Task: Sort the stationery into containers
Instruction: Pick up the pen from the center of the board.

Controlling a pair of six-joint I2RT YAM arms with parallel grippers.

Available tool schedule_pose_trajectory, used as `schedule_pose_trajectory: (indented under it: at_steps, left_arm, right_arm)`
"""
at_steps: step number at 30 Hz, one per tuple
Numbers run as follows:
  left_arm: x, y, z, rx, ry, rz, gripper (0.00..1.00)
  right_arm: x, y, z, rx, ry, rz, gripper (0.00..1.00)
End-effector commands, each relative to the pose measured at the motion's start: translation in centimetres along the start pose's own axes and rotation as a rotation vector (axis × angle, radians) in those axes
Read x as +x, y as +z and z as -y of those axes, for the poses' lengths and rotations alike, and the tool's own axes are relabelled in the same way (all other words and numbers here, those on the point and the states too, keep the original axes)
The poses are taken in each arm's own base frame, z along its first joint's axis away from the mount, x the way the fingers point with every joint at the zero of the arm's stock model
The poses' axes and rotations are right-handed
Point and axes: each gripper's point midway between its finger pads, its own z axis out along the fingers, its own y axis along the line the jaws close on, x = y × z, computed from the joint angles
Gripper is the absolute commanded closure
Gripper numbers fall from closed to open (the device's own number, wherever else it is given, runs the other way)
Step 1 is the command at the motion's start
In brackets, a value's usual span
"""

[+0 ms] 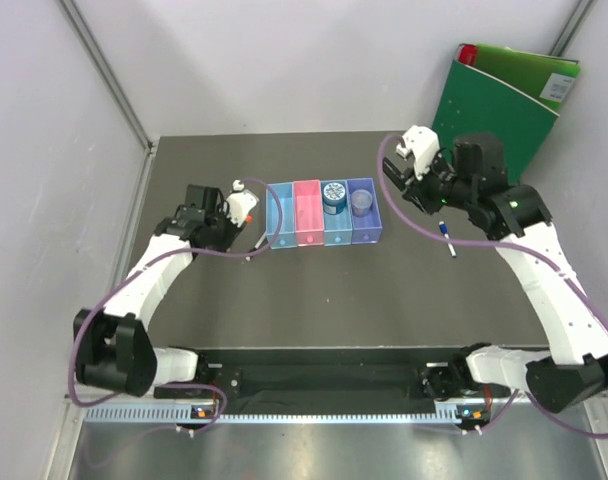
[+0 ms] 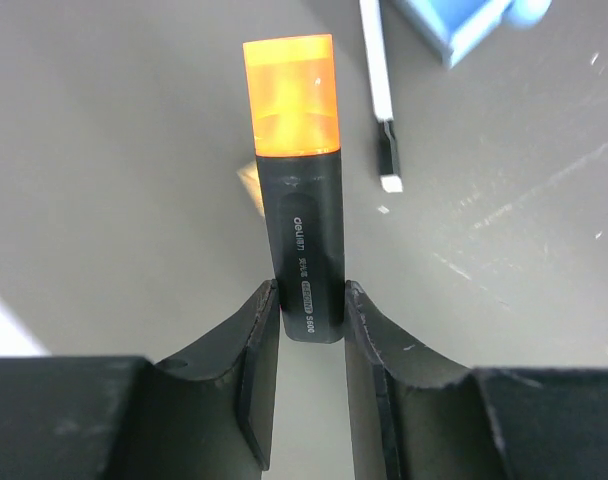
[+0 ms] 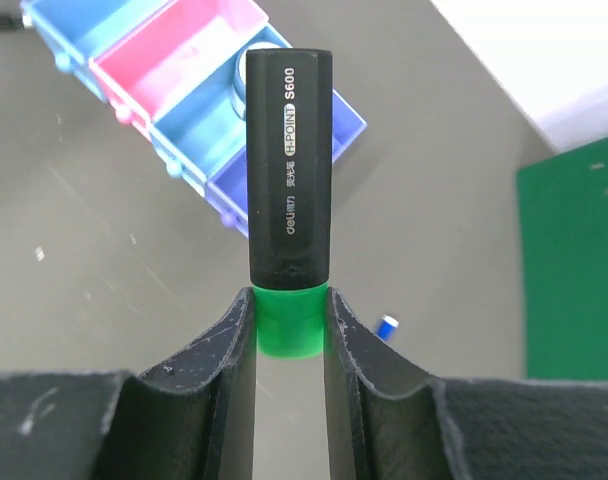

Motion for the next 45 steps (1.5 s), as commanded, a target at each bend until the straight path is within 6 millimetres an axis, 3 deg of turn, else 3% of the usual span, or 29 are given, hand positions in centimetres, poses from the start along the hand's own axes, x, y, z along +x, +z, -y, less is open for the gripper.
schedule_pose_trajectory:
  at_steps: [1, 5, 10, 15, 16, 18, 20, 21, 29, 34, 39, 41, 42, 45]
  left_arm:
    - [-4.0, -4.1, -1.5, -0.031, 0.159, 0.141, 1.0]
    - [-7.3, -6.7, -2.3, -0.068, 0.282, 0.272, 1.0]
    - [-11.5, -8.8, -2.4, -0.074, 0.468, 0.428, 1.0]
    - [-14.7, -9.7, -2.4, -0.094, 0.621, 0.527, 1.0]
    - [-15.3, -9.9, -2.3, -0.096, 0.644, 0.55, 1.0]
    - [-16.3, -10.1, -2.1, -0.112, 0.717, 0.581, 1.0]
    - [-17.1, -10.4, -1.7, -0.114, 0.768, 0.615, 1.0]
    - [-17.4, -10.5, -1.5, -0.117, 0.799, 0.627, 1.0]
    - [-19.8, -10.7, 0.0, -0.106, 0.856, 0.704, 1.0]
    - [-20.1, -10.5, 0.6, -0.09, 0.863, 0.728, 1.0]
    - [-19.9, -10.0, 0.9, -0.078, 0.867, 0.741, 1.0]
    - [-19.9, -10.0, 1.0, -0.078, 0.868, 0.747, 1.0]
    - [-19.8, -9.9, 1.1, -0.076, 0.869, 0.747, 1.0]
    - [-19.7, -10.1, 1.3, -0.074, 0.876, 0.757, 1.0]
  right_arm:
    - [-2.2, 4.0, 0.5, 0.011, 0.17, 0.069, 0.86]
    - [-2.7, 7.9, -0.6, -0.059, 0.334, 0.082, 0.86]
    - [-3.1, 12.8, -2.6, -0.133, 0.367, 0.045, 0.85]
    - [-5.0, 16.5, -3.3, -0.2, 0.48, 0.043, 0.85]
    - [-4.2, 18.1, -3.8, -0.215, 0.495, 0.013, 0.85]
    - [-5.0, 19.1, -4.0, -0.239, 0.517, 0.02, 0.85]
    - [-4.5, 20.9, -4.7, -0.262, 0.552, -0.01, 0.85]
    - [-4.9, 21.3, -4.8, -0.268, 0.553, -0.004, 0.85]
    - [-2.5, 26.1, -8.5, -0.354, 0.602, -0.088, 0.86]
    - [-1.3, 28.4, -10.9, -0.387, 0.611, -0.13, 0.87]
    - [-1.4, 29.9, -11.8, -0.396, 0.61, -0.135, 0.86]
    - [-1.1, 30.2, -12.2, -0.399, 0.606, -0.142, 0.84]
    - [-1.0, 30.2, -12.3, -0.399, 0.606, -0.147, 0.76]
    - [-1.0, 30.0, -12.2, -0.398, 0.592, -0.143, 0.67]
